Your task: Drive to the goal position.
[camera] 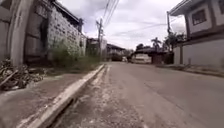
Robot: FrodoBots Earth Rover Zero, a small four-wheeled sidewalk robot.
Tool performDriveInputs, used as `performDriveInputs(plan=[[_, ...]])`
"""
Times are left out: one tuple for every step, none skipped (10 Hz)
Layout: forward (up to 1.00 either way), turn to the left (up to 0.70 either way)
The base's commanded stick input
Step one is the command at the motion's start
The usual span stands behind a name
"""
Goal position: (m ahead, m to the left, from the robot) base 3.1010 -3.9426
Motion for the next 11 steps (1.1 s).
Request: performDriveInputs(plan=[[0.70, -0.01], [0.70, -0.02], [0.70, -0.03], [0.70, -0.03], [0.70, -0.03], [0.70, -0.03], [0.70, -0.03], [0.70, -0.06], [0.70, -0.14], [0.70, -0.22], [0.70, -0.20]])
